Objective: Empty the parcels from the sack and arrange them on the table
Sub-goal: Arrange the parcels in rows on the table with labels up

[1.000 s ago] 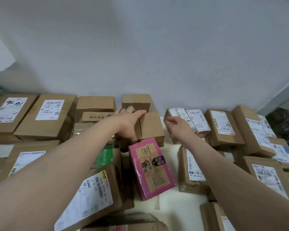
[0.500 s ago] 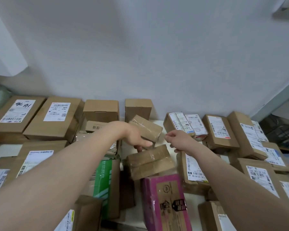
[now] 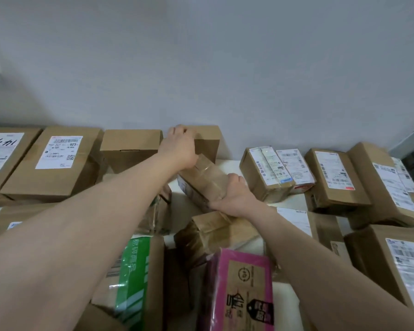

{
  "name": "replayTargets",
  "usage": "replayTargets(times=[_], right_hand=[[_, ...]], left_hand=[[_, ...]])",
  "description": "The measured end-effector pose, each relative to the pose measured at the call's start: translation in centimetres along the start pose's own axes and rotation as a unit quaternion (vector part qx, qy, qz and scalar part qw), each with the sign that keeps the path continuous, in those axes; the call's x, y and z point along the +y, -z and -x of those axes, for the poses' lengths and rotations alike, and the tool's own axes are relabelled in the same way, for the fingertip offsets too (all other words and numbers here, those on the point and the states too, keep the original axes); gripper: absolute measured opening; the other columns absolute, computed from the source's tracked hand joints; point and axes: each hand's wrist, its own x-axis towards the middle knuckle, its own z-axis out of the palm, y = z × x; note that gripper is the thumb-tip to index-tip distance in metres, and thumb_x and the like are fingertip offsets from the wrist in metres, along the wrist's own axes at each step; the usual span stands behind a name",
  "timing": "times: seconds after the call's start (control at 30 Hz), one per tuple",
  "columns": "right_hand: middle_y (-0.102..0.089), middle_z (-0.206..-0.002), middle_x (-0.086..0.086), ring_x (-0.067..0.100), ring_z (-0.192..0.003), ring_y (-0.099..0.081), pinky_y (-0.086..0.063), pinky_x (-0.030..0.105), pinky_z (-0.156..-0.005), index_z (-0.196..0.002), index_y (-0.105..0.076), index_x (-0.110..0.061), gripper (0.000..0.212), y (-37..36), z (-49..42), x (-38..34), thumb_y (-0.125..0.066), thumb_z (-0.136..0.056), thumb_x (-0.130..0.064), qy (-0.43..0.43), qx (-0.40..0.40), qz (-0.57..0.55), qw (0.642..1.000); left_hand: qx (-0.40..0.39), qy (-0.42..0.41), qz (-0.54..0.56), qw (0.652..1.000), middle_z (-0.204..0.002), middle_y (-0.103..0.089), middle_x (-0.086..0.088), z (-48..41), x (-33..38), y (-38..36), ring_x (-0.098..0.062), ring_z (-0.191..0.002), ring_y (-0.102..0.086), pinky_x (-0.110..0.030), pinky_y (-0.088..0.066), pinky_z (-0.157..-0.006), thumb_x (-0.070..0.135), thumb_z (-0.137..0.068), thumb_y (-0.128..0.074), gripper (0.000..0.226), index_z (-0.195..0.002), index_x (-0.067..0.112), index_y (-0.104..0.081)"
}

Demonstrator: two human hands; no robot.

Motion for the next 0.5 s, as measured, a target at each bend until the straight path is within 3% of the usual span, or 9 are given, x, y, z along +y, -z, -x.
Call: replayTargets(times=[0.13, 0.2, 0.27, 0.3, 0.33, 0.43, 0.5], right_hand=[[-0.027, -0.137, 0.005, 0.021, -0.119, -0.043, -0.041, 0.034, -0.099, -0.144, -0.019, -0.014, 0.095, 0.9, 0.4, 1.8, -0.075, -0.072, -0.04, -0.026, 0.05, -0.088, 0.994], [-0.037, -0.13, 0.006, 0.02, -0.109, -0.047, -0.044, 0.032, -0.091, -0.145, -0.019, -0.015, 0.091, 1.4, 0.2, 3.3, -0.071, -0.076, -0.043, -0.066, 0.042, -0.194, 0.978], [-0.048, -0.097, -0.001, 0.013, -0.075, -0.052, -0.049, 0.022, -0.059, -0.146, -0.02, -0.015, 0.088, 1.4, 0.3, 4.3, -0.065, -0.079, -0.05, -0.118, 0.008, -0.331, 0.936], [-0.046, -0.083, -0.004, 0.01, -0.062, -0.047, -0.042, 0.018, -0.044, -0.145, -0.024, -0.014, 0.084, 1.3, 0.5, 4.6, -0.063, -0.08, -0.052, -0.141, -0.003, -0.374, 0.916], [-0.049, -0.078, -0.005, 0.009, -0.058, -0.047, -0.04, 0.017, -0.041, -0.142, -0.03, -0.012, 0.08, 1.1, 0.5, 4.9, -0.062, -0.08, -0.052, -0.162, -0.008, -0.406, 0.899], [-0.073, -0.1, 0.003, 0.018, -0.084, -0.07, -0.055, 0.027, -0.063, -0.132, -0.05, -0.008, 0.062, 0.1, 0.5, 5.1, -0.06, -0.085, -0.045, -0.202, -0.015, -0.534, 0.821], [-0.073, -0.105, 0.007, 0.02, -0.088, -0.071, -0.056, 0.028, -0.064, -0.124, -0.057, -0.008, 0.043, -0.3, 0.7, 5.0, -0.056, -0.092, -0.037, -0.21, 0.006, -0.583, 0.785]], left_hand=[[-0.009, 0.036, 0.023, 0.999, -0.158, -0.017, -0.007, -1.9, -0.8, -1.4, -0.028, -0.144, -0.016, -0.041, -0.031, -0.114, 0.008, -0.088, -0.056, 0.072, -0.152, 0.012, -0.022], [0.025, 0.04, -0.006, 0.999, -0.155, -0.022, -0.006, -2.5, -1.0, -1.8, -0.031, -0.14, -0.018, -0.04, -0.036, -0.11, 0.004, -0.084, -0.053, 0.075, -0.151, 0.014, -0.021], [0.042, 0.05, -0.039, 0.997, -0.149, -0.031, -0.008, -2.7, -1.0, -1.8, -0.036, -0.135, -0.021, -0.039, -0.04, -0.102, 0.009, -0.085, -0.058, 0.076, -0.15, 0.015, -0.02], [0.041, 0.055, -0.063, 0.996, -0.143, -0.038, -0.009, -2.7, -0.9, -1.8, -0.037, -0.133, -0.023, -0.039, -0.042, -0.097, 0.014, -0.085, -0.062, 0.074, -0.148, 0.015, -0.023], [0.035, 0.06, -0.089, 0.994, -0.137, -0.043, -0.01, -2.6, -0.7, -1.8, -0.036, -0.131, -0.025, -0.038, -0.044, -0.092, 0.018, -0.085, -0.065, 0.07, -0.144, 0.014, -0.028], [0.045, 0.061, -0.139, 0.987, -0.13, -0.046, -0.01, -1.6, -0.2, -1.8, -0.032, -0.128, -0.03, -0.032, -0.042, -0.083, 0.022, -0.083, -0.069, 0.056, -0.132, 0.011, -0.044], [0.072, 0.061, -0.149, 0.984, -0.13, -0.043, -0.01, -0.6, 0.0, -2.1, -0.029, -0.126, -0.032, -0.029, -0.04, -0.08, 0.023, -0.079, -0.073, 0.062, -0.131, 0.009, -0.043]])
